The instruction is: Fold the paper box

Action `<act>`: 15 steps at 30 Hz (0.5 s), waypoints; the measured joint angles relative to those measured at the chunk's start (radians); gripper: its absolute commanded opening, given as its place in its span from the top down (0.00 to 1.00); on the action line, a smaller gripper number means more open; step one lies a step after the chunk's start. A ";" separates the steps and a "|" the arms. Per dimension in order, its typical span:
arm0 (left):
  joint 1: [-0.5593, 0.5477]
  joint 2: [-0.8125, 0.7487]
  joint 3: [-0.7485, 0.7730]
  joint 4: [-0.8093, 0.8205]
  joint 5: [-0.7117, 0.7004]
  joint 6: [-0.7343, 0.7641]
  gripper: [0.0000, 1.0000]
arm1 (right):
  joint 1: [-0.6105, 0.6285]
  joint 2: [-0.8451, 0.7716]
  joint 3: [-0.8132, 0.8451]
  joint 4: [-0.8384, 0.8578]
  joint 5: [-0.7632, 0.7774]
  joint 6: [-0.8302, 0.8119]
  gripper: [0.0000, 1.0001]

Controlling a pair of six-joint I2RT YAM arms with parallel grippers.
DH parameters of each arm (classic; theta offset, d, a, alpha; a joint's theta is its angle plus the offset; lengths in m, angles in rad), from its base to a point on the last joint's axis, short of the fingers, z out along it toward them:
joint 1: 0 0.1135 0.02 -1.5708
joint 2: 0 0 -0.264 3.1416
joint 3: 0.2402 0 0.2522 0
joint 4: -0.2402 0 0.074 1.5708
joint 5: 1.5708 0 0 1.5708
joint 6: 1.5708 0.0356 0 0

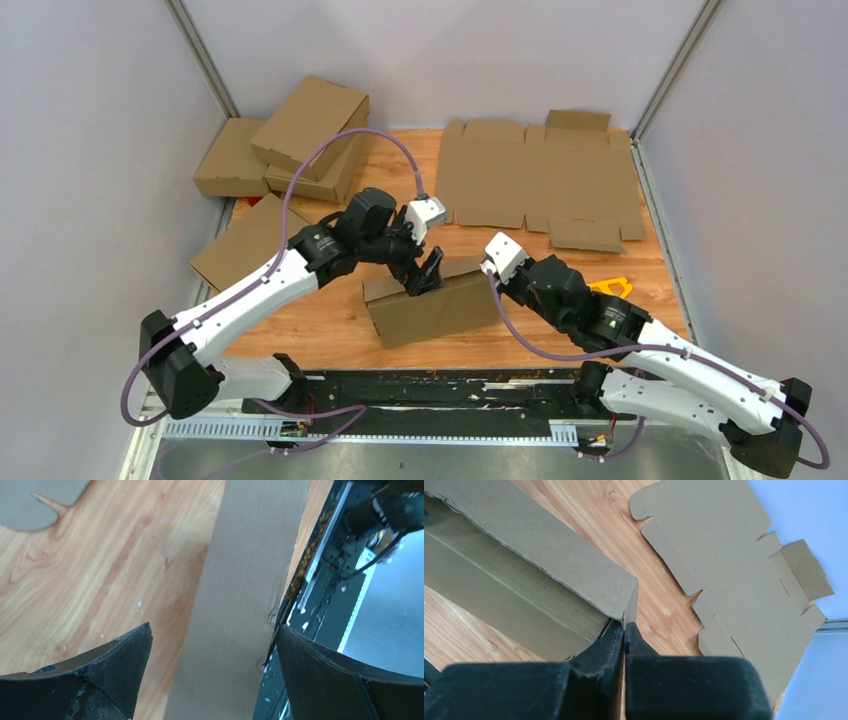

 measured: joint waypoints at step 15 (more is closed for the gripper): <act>-0.116 0.031 0.080 -0.284 -0.254 0.070 0.13 | 0.000 0.002 0.000 0.000 -0.001 0.003 1.00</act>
